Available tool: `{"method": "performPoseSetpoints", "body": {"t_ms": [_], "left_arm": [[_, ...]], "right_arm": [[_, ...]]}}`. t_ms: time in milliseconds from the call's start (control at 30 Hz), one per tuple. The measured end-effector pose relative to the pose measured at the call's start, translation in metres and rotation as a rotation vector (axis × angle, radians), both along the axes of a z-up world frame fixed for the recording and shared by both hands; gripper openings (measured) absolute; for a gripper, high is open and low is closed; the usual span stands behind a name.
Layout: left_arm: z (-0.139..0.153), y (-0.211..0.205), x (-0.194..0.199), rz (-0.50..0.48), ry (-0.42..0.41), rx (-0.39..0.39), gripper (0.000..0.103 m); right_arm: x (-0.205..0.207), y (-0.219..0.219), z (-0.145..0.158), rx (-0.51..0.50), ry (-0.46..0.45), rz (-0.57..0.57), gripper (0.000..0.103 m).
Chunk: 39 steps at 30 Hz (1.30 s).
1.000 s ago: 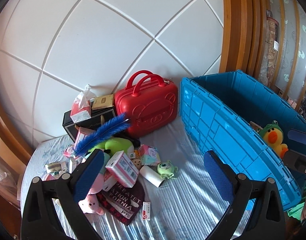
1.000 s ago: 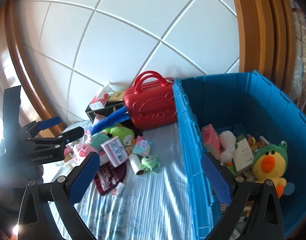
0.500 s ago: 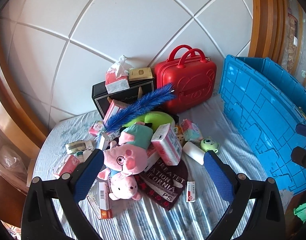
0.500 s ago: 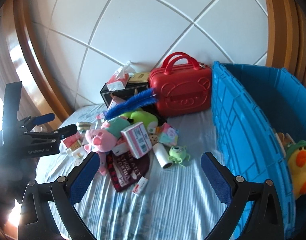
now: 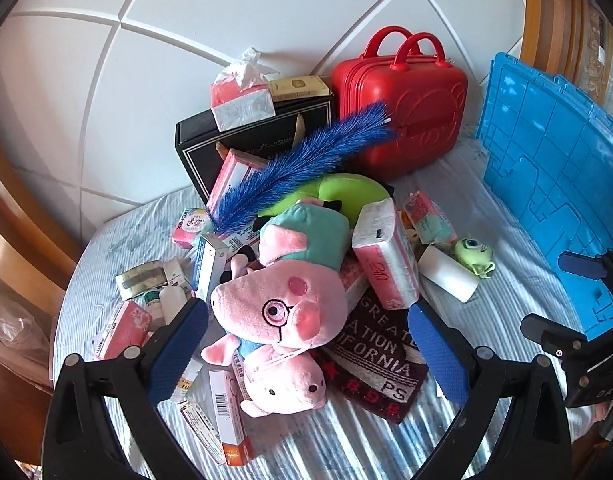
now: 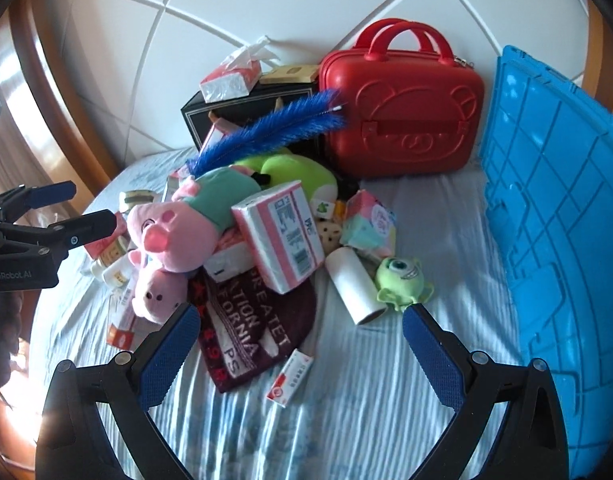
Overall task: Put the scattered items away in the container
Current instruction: 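Grasp the pink pig plush with the left gripper while the right grasps the pink tissue pack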
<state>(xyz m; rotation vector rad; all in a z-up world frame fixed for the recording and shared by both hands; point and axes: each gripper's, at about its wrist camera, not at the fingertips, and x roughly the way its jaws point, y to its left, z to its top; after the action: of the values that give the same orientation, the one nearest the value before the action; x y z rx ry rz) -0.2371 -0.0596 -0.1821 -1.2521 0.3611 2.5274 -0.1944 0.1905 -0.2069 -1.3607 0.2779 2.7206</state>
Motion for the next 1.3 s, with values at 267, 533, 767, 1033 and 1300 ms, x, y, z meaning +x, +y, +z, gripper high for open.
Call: {"method": "performPoseSetpoints", "body": {"t_ms": [267, 533, 767, 1033, 1300], "left_arm": [[-0.056, 0.010, -0.049, -0.040, -0.028, -0.074, 0.101], [-0.094, 0.014, -0.070, -0.048, -0.056, -0.123, 0.098], [-0.110, 0.016, -0.081, -0.037, -0.069, -0.111, 0.098], [-0.111, 0.010, -0.086, -0.002, -0.099, -0.019, 0.082], [-0.101, 0.002, -0.068, 0.024, -0.082, -0.027, 0.070]], "right_arm": [[-0.063, -0.012, -0.056, 0.009, -0.017, 0.023, 0.103], [-0.116, -0.021, -0.102, 0.045, -0.057, 0.046, 0.103], [-0.138, -0.021, -0.126, 0.077, -0.079, 0.032, 0.100], [-0.139, -0.019, -0.135, 0.092, -0.091, 0.026, 0.070], [-0.122, -0.023, -0.120, 0.060, -0.079, 0.047, 0.055]]}}
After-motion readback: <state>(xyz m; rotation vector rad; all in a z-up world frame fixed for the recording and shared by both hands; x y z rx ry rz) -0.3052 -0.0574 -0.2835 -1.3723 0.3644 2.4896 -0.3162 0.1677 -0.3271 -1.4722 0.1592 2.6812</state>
